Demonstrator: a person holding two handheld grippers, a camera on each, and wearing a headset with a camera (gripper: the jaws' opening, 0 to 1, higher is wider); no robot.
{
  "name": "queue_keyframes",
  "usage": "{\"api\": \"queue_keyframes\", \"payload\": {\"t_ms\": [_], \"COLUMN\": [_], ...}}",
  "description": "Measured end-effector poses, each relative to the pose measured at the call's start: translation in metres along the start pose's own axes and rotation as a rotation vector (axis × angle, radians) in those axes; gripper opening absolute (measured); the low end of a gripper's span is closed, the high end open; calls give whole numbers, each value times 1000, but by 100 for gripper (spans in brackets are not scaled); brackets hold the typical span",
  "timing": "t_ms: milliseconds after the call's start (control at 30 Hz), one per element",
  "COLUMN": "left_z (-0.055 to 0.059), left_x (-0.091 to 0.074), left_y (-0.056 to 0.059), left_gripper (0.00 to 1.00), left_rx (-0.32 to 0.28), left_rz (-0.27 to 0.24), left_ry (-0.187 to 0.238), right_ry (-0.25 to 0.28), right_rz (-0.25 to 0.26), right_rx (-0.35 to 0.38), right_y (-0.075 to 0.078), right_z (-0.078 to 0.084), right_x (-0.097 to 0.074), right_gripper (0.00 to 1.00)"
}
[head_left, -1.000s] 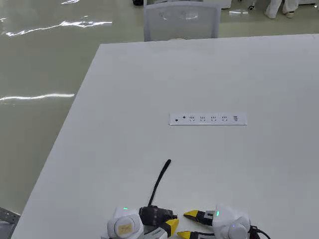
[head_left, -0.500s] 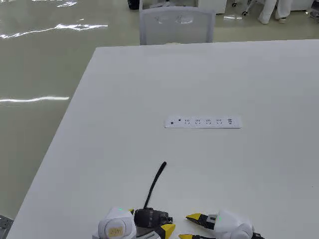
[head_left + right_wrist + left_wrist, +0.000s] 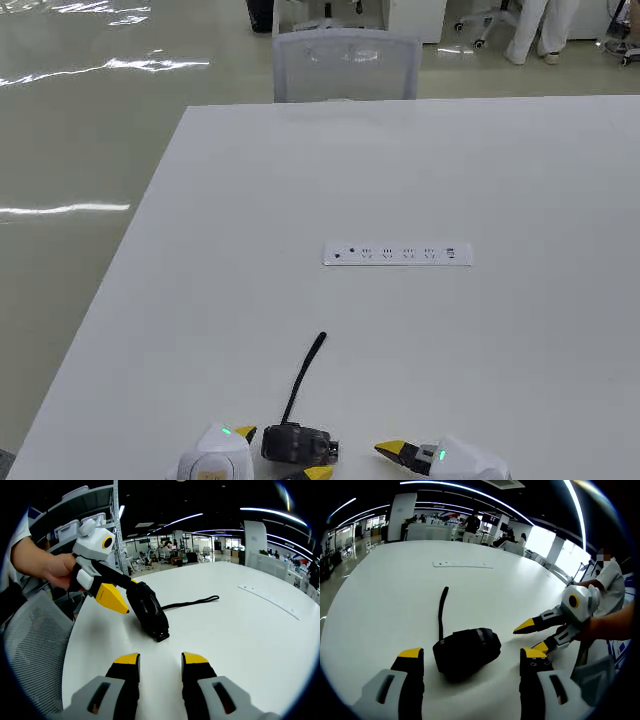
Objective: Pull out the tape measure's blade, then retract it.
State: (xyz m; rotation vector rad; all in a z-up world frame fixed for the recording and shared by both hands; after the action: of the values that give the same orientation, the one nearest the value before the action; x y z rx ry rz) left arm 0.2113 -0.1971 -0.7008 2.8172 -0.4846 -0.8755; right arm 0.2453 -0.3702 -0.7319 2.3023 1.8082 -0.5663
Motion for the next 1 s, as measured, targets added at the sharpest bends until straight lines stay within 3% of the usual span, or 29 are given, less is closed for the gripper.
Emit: {"api": "queue_keyframes", "payload": {"t_ms": [533, 1000], "left_z": [-2, 0], "left_x": [-10, -29], "left_y": [4, -5], "left_gripper": [76, 78], "left_rx": [56, 83], "left_rz": [82, 90], "left_ry": [8, 29], "right_ry": [-4, -7], "right_rz": [71, 106], "right_rx": [10, 29], "right_y": [0, -7], "right_z": [-3, 2], "right_x": [-28, -49], "right_gripper": [35, 40]}}
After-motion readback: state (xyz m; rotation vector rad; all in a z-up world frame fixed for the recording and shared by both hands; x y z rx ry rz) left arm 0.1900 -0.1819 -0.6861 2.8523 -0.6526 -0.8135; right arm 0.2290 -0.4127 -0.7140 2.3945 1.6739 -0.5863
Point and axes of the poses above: the centre of the closed fingertips' face, and the gripper's own axes: x roughly forward along the fingers, y roughly to its right, z roughly out of its underside, the point moved 6 cm from there along -x, roughly backward along the fingers, and after that the axes turned 7 degrees about y, right-handed, at the moved point
